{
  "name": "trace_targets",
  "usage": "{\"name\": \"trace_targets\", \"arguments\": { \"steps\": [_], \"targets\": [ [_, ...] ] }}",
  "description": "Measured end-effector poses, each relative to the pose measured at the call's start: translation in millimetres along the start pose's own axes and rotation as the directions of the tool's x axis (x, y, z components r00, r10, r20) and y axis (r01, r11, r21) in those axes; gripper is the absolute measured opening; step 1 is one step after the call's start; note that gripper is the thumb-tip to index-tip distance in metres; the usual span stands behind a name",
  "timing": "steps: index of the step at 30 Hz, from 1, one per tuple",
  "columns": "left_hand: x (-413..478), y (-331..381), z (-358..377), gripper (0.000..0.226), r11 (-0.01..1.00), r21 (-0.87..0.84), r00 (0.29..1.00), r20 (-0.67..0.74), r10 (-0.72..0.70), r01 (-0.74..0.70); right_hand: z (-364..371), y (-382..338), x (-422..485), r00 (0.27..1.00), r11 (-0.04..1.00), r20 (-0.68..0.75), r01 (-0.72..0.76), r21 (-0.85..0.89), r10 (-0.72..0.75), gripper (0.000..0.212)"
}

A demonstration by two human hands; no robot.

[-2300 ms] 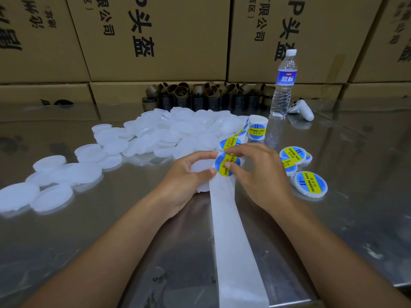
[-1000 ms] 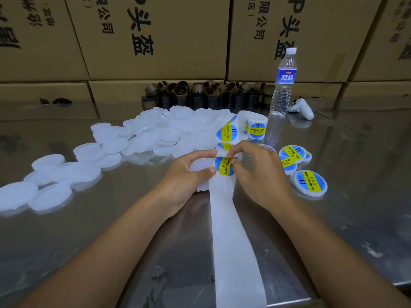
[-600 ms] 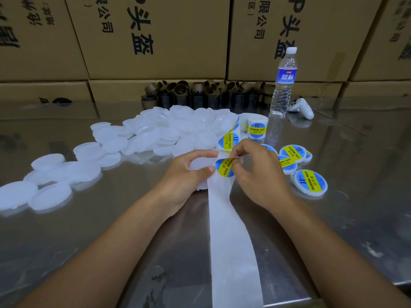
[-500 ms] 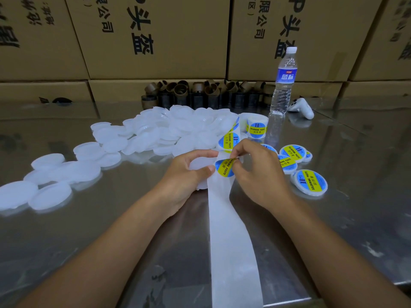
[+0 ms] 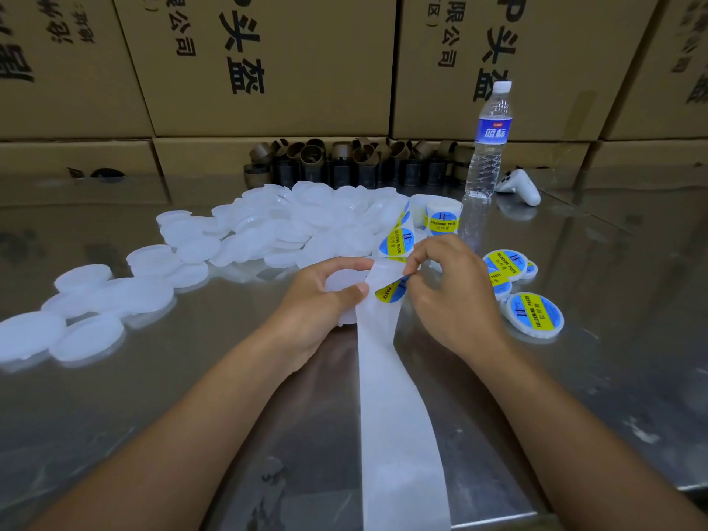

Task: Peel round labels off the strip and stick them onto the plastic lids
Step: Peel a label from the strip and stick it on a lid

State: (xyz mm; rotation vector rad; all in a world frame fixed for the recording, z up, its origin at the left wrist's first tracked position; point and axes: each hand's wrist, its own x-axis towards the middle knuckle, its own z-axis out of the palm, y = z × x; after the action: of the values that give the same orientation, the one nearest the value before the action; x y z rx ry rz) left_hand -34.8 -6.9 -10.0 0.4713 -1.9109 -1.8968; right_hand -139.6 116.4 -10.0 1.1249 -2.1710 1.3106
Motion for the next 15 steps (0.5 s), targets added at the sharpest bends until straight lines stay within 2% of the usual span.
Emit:
{"name": "trace_targets", "arguments": {
  "steps": [7,12,15],
  "targets": [
    [1.8,-0.5,0.1,0.024,1.0,0.0,0.999,-0.037,0.002,-0.002,-0.1,-1.7,2.4,0.997,0.991,-0.006,-0.078,0.111,0.079,0.038],
    [2.9,-1.6,-0.5,0.023,1.0,-0.012,0.997,-0.075,-0.007,0.006,1.7,-0.4,3.8,0.995,0.985,-0.029,-0.094,0.147,0.099,0.028],
    [4.1,-2.5,-0.7,0.021,0.999,-0.041,0.994,-0.103,-0.021,0.016,0.7,0.5,5.0,0.985,0.965,-0.065,-0.144,0.22,0.162,0.03]
  ]
}}
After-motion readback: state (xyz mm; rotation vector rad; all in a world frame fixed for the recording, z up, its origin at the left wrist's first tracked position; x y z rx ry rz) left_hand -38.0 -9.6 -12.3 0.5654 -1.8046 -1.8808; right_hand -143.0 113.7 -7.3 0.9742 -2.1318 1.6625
